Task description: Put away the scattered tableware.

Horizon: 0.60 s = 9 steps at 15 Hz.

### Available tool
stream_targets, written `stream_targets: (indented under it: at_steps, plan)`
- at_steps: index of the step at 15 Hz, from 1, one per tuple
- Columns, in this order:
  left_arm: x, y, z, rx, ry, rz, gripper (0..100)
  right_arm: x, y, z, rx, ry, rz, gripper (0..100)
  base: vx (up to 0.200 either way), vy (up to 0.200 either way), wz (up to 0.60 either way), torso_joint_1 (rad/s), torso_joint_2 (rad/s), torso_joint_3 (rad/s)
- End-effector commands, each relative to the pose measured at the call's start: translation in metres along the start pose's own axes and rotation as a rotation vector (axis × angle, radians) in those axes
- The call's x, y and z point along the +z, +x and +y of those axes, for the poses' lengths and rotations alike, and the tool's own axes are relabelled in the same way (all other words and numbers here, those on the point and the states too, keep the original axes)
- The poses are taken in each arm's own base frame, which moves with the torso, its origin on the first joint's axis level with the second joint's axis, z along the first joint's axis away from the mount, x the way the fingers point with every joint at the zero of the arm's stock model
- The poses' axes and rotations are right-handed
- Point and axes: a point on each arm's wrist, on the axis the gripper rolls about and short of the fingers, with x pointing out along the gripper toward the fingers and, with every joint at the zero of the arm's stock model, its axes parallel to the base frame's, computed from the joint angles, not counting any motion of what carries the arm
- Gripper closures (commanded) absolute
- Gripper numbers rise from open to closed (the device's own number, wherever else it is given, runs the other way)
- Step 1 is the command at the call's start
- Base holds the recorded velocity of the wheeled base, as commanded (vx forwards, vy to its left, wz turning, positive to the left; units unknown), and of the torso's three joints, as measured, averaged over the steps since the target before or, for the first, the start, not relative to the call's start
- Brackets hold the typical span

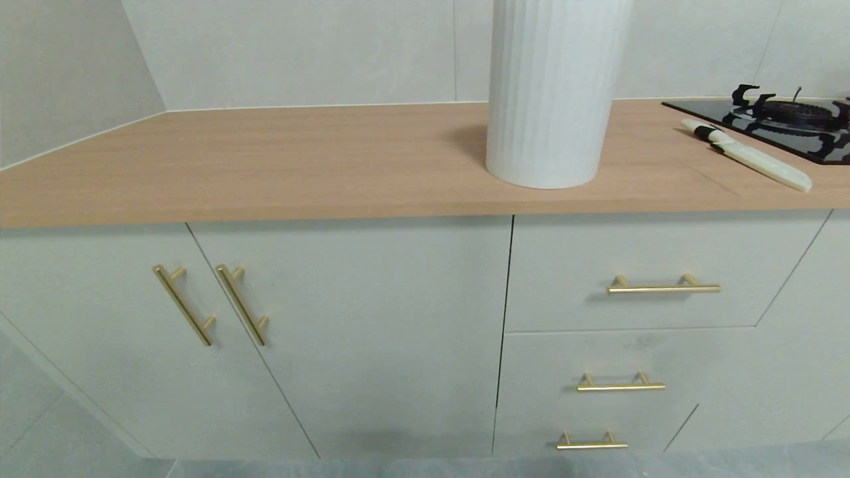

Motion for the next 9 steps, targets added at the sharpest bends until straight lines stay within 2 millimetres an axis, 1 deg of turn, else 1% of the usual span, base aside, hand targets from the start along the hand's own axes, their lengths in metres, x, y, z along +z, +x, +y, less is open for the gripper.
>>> stream_targets:
  at_steps: [1,7,9]
  plan:
    - [0.0001,0.0001,0.0,0.0,0.0,0.0,0,0.0,0.0002,0.0,0.0,0.0,0.002,0,0.2,0.0,0.0,0.002,0.0,0.002]
    - [-0.0001,0.0001,0.0,0.0,0.0,0.002,0,0.0,0.0002,0.0,0.0,0.0,0.002,0,0.2,0.0,0.0,0.0,0.0,0.005]
    - [-0.0001,0.0,0.0,0.0,0.0,0.0,0,0.0,0.0002,0.0,0.0,0.0,0.002,0,0.0,0.0,0.0,0.0,0.0,0.0]
